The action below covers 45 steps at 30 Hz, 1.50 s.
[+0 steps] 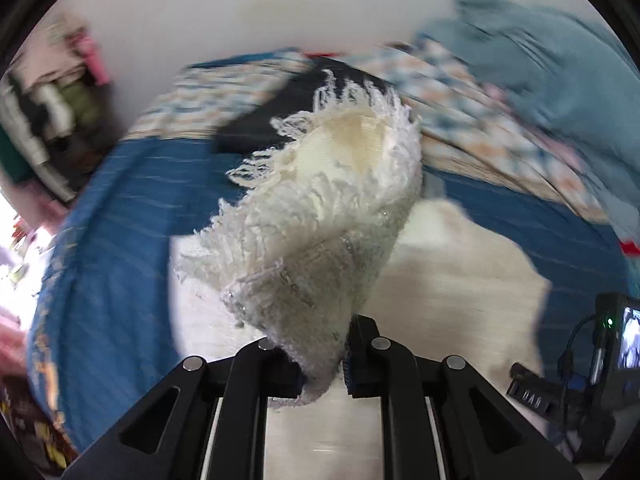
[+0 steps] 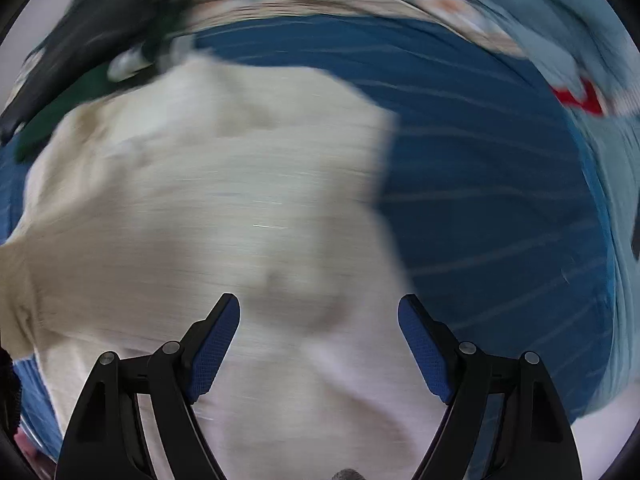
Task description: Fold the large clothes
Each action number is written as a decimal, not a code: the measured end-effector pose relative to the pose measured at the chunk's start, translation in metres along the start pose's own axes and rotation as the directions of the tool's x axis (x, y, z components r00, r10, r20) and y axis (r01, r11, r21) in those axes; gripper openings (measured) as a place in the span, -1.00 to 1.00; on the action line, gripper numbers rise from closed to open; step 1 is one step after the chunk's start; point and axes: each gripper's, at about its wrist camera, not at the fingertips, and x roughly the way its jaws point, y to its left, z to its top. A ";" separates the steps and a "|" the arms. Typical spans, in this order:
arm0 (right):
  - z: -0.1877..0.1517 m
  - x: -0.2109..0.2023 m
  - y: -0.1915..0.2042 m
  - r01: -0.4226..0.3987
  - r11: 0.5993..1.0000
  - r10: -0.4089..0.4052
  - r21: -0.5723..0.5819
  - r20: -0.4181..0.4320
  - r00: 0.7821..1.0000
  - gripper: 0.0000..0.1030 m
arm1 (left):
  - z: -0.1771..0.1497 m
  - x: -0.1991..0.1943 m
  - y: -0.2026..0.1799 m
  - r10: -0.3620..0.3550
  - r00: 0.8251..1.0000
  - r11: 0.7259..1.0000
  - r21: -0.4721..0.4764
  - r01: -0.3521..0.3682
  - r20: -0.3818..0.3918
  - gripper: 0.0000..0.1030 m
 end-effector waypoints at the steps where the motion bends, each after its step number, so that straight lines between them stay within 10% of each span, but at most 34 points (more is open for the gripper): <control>1: -0.006 0.005 -0.021 0.007 1.000 -0.007 0.020 -0.015 1.000 0.61 | -0.003 0.010 -0.027 -0.024 0.999 0.999 0.035 0.025 -0.021 -0.79; 9: -0.063 0.015 -0.135 -0.087 0.991 0.094 0.098 -0.066 0.993 0.62 | -0.034 0.079 -0.145 -0.003 0.984 0.986 0.164 0.033 -0.177 -0.52; 11: -0.073 0.012 -0.149 -0.114 0.987 0.121 0.109 -0.061 0.991 0.62 | -0.033 0.085 -0.151 -0.045 0.978 0.986 0.145 0.076 -0.203 0.48; 13: -0.079 0.008 -0.162 -0.151 0.981 0.158 0.125 -0.051 0.986 0.62 | -0.034 0.080 -0.149 -0.089 0.973 0.986 0.117 0.116 -0.211 0.76; 19: -0.052 -0.005 -0.183 -0.323 0.922 0.336 0.215 -0.026 0.941 0.62 | -0.040 0.039 -0.108 -0.083 0.982 0.994 0.055 0.093 -0.168 0.76; 24: -0.005 -0.011 -0.127 -0.479 0.864 0.489 0.153 -0.035 0.871 0.61 | -0.068 0.021 -0.006 0.116 0.980 0.993 -0.016 -0.120 -0.164 0.76; 27: 0.018 0.001 -0.073 -0.310 0.950 0.306 -0.041 -0.083 0.949 0.61 | -0.100 0.036 0.058 0.259 0.941 0.963 -0.012 -0.268 -0.217 0.76; 30: 0.030 0.042 -0.037 -0.210 0.964 0.172 -0.161 -0.219 0.960 0.52 | -0.121 0.061 0.099 0.331 0.900 0.936 -0.023 -0.351 -0.282 0.76; 32: 0.027 0.061 -0.030 -0.185 0.967 0.141 -0.175 -0.235 0.962 -0.79 | -0.129 0.079 0.117 0.369 0.881 0.918 -0.032 -0.396 -0.296 0.76; 38: 0.047 0.059 -0.096 -0.141 0.980 0.161 0.141 -0.141 0.977 -0.81 | -0.124 0.123 0.133 0.367 0.872 0.910 -0.070 -0.409 -0.324 0.76; 45: 0.061 0.039 -0.070 -0.165 0.986 0.160 -0.028 -0.126 0.979 -0.52 | -0.124 0.148 0.141 0.365 0.862 0.912 -0.049 -0.407 -0.352 1.00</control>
